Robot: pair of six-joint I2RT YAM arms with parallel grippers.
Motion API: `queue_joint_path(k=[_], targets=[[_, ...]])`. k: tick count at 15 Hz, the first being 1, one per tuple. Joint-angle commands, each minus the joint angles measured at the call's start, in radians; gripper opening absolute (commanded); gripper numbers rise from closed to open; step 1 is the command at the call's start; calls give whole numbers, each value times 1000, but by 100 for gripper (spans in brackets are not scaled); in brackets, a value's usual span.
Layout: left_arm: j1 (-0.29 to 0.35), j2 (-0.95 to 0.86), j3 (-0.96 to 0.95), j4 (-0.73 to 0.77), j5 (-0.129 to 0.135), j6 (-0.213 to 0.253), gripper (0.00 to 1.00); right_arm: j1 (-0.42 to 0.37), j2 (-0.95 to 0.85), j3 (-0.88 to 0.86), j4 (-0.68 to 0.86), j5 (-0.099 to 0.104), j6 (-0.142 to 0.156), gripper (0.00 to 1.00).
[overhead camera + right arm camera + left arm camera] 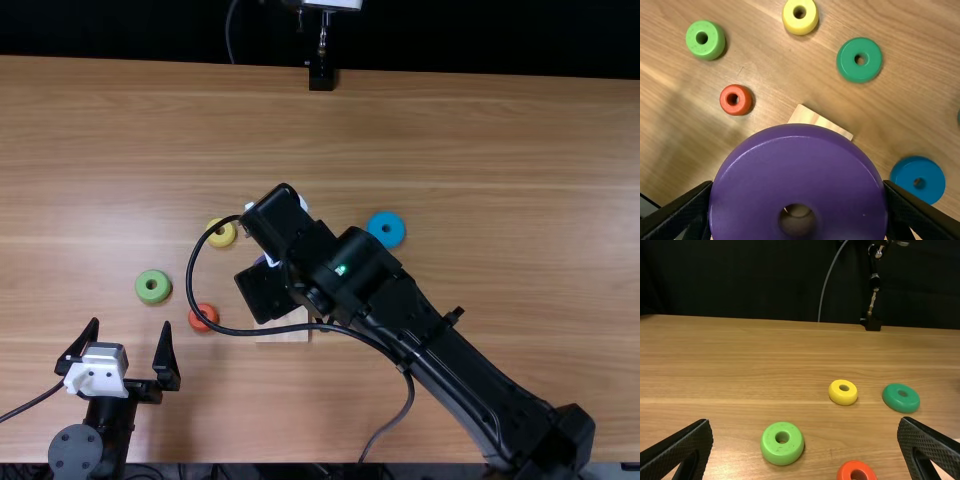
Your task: Build the Hanoi tower: stack the rings onto the peg from bottom to top in this color order: purple, dark blue, light blue, dark green, light green, yellow, orange.
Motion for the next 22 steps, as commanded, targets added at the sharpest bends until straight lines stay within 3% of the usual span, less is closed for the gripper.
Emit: queue_joint_path(k=[1, 4, 5, 6, 7, 12, 15, 19, 22], targets=[[12, -11, -37, -4, 0, 7, 100, 12, 1, 12, 4, 2, 2, 0], [12, -11, -37, -4, 0, 7, 100, 13, 3, 12, 1, 6, 7, 0], [12, -11, -37, -4, 0, 7, 100, 15, 3, 14, -10, 7, 11, 46], [12, -11, -37, -4, 0, 7, 100, 16, 3, 12, -25, 13, 7, 85], [12, -11, -37, -4, 0, 7, 100, 16, 1, 11, -55, 22, 9, 100], [12, -11, -37, -4, 0, 7, 100, 9, 1, 18, -51, 24, 18, 100], [12, -11, -37, -4, 0, 7, 100, 2, 0, 24, 30, 20, 24, 100], [12, -11, -37, -4, 0, 7, 100, -125, -2, 9, 157, 20, 26, 100], [12, -11, -37, -4, 0, 7, 100, -223, -2, -31, 194, 22, 64, 100]])
